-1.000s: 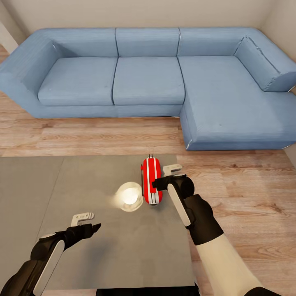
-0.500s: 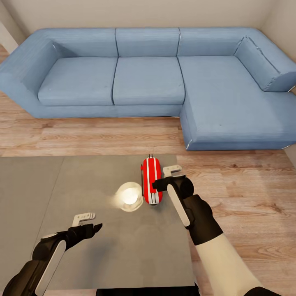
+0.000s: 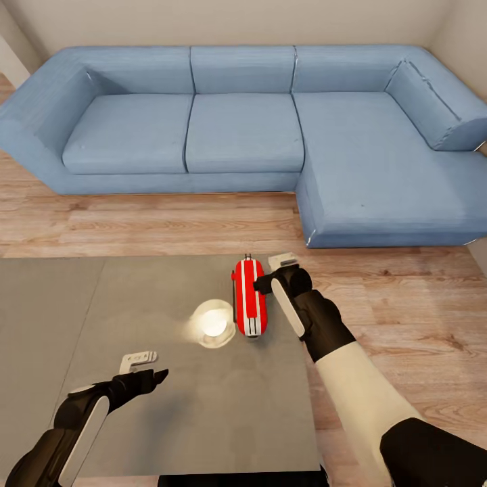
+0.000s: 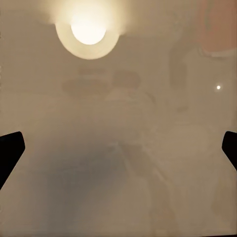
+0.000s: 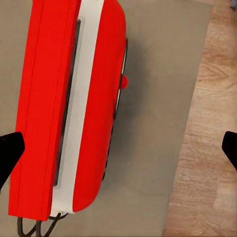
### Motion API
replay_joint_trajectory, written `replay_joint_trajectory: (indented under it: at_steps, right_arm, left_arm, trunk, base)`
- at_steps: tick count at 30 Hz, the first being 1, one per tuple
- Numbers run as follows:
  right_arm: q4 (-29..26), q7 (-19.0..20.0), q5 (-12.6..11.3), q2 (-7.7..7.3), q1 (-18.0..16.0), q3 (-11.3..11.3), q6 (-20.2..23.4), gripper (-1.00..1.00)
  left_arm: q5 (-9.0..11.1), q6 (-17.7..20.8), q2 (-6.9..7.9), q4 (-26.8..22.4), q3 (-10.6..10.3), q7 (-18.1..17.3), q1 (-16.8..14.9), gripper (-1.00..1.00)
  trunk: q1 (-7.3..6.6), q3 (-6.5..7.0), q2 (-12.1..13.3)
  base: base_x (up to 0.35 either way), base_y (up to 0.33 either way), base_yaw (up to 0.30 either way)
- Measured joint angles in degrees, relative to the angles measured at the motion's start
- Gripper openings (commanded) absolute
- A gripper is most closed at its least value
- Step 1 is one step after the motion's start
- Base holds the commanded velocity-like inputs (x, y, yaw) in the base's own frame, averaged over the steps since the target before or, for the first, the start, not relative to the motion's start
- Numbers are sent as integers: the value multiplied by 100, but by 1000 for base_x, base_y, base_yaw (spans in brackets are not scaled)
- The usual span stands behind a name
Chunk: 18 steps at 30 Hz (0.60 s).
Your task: Turn on the radio receiver that's on the table in the living room.
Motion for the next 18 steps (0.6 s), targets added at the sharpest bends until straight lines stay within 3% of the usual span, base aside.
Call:
replay_joint_trajectory:
  at_steps: [5,9,11,18]
  right_arm:
    - [24,34,-122,0,-44,-1,-35,100]
    - [49,30,-741,0,-156,0,-68,100]
    - [105,23,-838,0,-212,0,-113,100]
    - [1254,19,-1072,0,-729,7,-715,100]
  left_arm:
    - [0,0,-1,4,0,0,0,100]
    - [0,-1,-3,7,0,0,0,100]
    - [0,0,-3,9,0,0,0,100]
    - [2,-6,-11,10,0,0,-5,100]
  trunk:
    - [0,0,0]
    - [0,0,0]
    - [0,0,0]
    - [0,0,0]
  base:
    - [0,0,0]
    - [0,0,0]
    - [0,0,0]
    - [0,0,0]
